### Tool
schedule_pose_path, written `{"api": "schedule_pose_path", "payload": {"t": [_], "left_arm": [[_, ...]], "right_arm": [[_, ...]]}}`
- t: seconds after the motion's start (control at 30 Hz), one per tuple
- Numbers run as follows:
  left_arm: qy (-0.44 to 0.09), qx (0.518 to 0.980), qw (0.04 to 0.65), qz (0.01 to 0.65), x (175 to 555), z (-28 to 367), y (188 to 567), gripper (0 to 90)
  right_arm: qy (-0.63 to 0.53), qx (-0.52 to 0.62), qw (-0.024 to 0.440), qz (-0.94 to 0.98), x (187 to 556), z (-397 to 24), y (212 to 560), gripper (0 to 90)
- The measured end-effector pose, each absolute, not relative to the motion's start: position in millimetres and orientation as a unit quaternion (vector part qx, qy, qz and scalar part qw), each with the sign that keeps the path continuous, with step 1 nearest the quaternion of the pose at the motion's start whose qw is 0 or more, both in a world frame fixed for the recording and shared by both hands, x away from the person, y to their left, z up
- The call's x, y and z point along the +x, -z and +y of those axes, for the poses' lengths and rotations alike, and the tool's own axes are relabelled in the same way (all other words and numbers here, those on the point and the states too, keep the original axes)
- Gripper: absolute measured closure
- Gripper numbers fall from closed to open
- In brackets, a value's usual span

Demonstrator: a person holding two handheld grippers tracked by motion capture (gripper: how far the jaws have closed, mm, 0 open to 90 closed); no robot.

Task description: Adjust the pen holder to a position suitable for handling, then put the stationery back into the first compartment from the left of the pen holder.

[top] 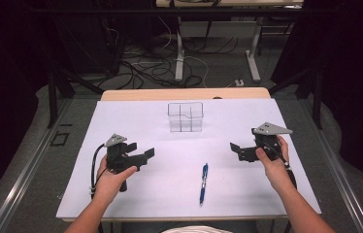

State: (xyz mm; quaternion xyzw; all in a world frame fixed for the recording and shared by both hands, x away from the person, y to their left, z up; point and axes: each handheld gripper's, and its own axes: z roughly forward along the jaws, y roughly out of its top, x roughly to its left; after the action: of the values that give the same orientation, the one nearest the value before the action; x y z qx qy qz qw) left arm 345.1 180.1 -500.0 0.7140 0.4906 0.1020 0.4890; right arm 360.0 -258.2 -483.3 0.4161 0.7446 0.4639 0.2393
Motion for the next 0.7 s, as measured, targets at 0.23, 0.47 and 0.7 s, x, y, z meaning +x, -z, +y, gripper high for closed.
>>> {"api": "schedule_pose_path", "payload": {"t": [0.23,0.47,0.7], "left_arm": [[-0.09,0.72,0.481,0.491,349,164,494,21.6],[-0.062,0.733,0.464,0.493,353,144,490,27.1],[-0.039,0.745,0.448,0.493,354,125,489,31.4]], "right_arm": [[-0.463,0.429,0.239,0.737,361,-264,482,0.0],[-0.463,0.433,0.242,0.735,362,-266,483,0.0],[-0.46,0.442,0.241,0.731,363,-268,484,0.0]]}}
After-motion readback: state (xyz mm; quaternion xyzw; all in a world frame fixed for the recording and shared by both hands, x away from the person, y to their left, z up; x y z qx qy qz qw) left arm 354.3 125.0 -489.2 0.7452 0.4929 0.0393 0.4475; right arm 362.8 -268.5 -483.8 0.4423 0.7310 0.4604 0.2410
